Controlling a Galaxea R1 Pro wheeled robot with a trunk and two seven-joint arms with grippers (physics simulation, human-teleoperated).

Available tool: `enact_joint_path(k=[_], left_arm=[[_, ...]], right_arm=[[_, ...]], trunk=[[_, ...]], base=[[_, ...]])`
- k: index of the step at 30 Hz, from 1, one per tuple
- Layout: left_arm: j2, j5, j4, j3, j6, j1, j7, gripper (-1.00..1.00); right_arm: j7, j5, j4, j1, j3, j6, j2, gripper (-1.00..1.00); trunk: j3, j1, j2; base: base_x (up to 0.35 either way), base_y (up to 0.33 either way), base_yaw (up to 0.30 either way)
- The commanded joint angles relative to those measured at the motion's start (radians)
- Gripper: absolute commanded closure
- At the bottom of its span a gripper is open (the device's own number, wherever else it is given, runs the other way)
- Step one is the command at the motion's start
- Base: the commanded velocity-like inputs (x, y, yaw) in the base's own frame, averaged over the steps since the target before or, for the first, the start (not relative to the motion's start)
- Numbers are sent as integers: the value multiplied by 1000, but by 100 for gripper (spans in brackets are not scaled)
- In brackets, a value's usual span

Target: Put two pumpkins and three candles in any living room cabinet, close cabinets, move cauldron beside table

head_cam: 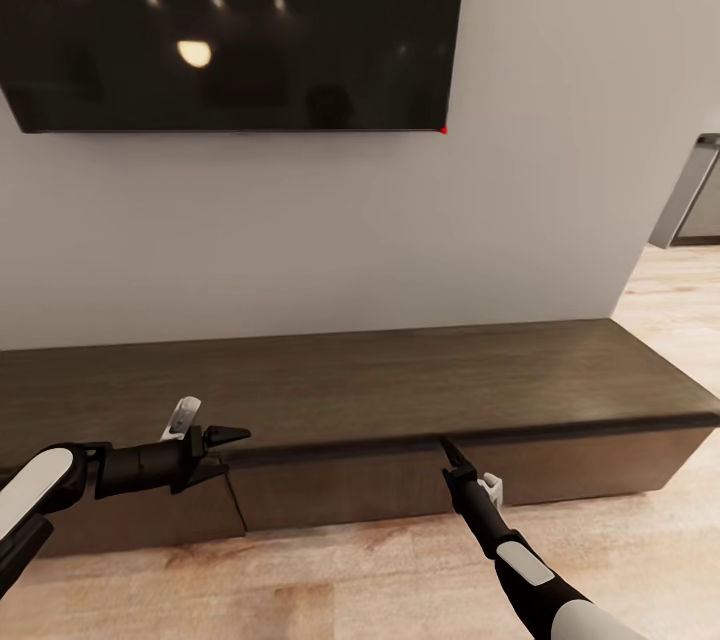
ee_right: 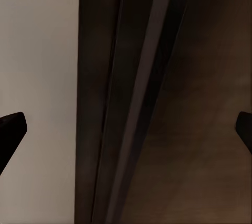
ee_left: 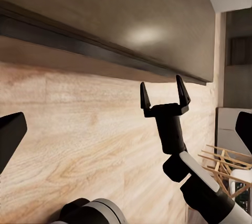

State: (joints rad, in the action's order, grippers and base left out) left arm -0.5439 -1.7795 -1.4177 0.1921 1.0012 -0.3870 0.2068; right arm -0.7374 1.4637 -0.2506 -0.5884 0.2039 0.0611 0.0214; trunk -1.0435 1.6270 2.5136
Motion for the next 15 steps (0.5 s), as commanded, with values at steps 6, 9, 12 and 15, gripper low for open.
enact_joint_path(k=[6,9,12,15], left_arm=[[-1,-11,-1,1,0,0,9,-100],[-1,-11,-1,1,0,0,9,-100],[-1,-11,-1,1,0,-1,9,-100],[-1,-11,-1,1,0,0,9,-100]], right_arm=[[-4,7,1,-1,5,6,0,-100],[-4,6,1,-1,5,6,0,-100],[-4,5,1,-1,5,6,0,-100],[-2,4,1,-1,5,6,0,-100]], trunk=[[-1,0,0],[-1,0,0],[-1,0,0],[-1,0,0]], base=[[30,13,0],[4,2,0],[2,0,0],[79,-27,0]])
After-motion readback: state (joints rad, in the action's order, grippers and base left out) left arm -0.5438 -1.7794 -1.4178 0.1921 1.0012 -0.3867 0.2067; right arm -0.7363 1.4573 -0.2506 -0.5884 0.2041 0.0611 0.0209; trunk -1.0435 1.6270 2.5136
